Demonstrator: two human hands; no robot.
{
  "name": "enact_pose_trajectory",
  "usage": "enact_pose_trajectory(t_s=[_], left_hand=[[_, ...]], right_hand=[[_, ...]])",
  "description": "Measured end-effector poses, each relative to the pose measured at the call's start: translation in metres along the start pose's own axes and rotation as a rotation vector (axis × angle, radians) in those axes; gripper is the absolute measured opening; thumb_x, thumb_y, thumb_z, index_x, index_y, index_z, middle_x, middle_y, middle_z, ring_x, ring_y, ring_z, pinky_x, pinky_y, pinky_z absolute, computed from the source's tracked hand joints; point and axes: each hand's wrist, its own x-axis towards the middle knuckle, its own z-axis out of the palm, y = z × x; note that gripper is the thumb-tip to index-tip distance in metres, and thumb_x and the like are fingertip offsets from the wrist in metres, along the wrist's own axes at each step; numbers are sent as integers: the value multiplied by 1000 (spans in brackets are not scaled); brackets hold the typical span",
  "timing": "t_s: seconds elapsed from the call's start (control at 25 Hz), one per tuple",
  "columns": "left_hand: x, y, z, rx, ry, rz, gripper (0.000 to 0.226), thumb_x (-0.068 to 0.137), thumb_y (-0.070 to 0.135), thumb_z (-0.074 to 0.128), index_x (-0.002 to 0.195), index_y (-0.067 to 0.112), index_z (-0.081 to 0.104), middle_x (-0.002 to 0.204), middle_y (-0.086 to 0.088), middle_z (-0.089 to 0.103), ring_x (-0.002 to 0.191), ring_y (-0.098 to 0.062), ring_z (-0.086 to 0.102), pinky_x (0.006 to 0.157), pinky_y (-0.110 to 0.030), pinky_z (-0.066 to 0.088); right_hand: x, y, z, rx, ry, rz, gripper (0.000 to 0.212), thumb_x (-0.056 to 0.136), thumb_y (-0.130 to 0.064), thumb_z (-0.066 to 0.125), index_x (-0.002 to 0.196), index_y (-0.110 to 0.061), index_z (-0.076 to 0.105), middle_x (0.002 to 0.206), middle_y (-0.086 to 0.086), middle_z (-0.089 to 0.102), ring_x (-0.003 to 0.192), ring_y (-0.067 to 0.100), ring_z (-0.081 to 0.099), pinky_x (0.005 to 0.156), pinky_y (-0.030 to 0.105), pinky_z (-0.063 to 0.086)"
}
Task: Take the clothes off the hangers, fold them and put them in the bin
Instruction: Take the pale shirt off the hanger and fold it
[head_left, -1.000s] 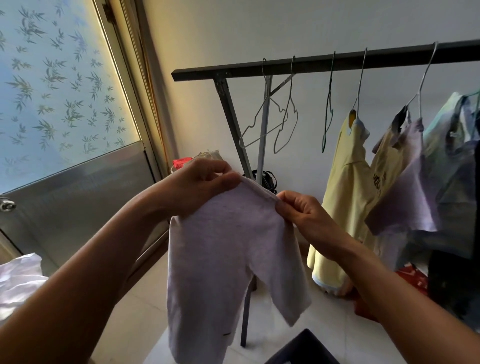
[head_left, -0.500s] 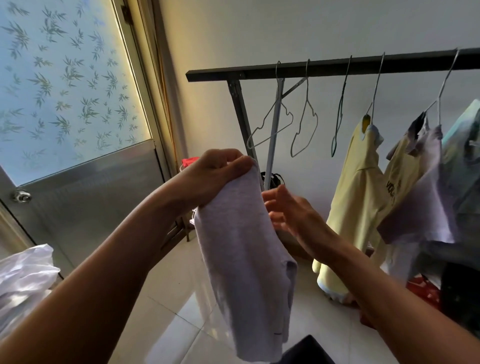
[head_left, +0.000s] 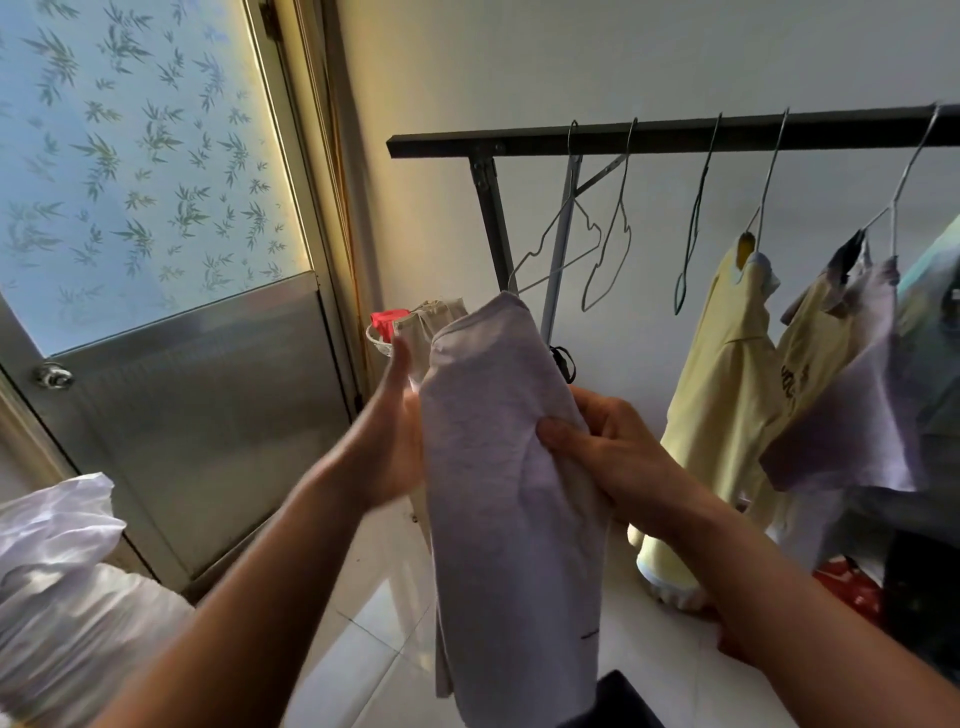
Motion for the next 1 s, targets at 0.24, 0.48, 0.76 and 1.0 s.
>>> enact_pose_trajectory(t_s=[0.24,0.48,0.76,1.0], left_hand=[[-11,-77,8,69,160,141,83,73,24,83,144,21,41,129,-14,61,110,-28,66,86,-38,57],[-13,-93,15,225,343,267,39,88,12,69,123,29,65,112,-8,72,106,-30,67,92,-43,55],[-25,-66,0,395,209,146,50,69,14,83,117,12,67,108,-7,72,97,-17,69,84,-27,56],[-30,-44,-13,1064,286,262,17,79,35,75,81,18,74,74,6,62,68,-1,53,67,-31,47]], right_hand=[[0,24,2,-79,156,133,39,95,-8,57,134,-11,52,112,1,70,93,11,69,83,24,54],[-28,44,-4,-76,27,215,66,76,-16,79,133,-30,49,118,-4,67,103,7,67,82,19,53],[-30,43,-10,-376,49,69,15,86,-3,67,88,-17,71,76,-6,69,70,2,58,64,17,47],[-27,31,-8,-192,60,61,9,90,-8,63,90,-14,69,71,-12,66,66,-2,58,58,11,43]])
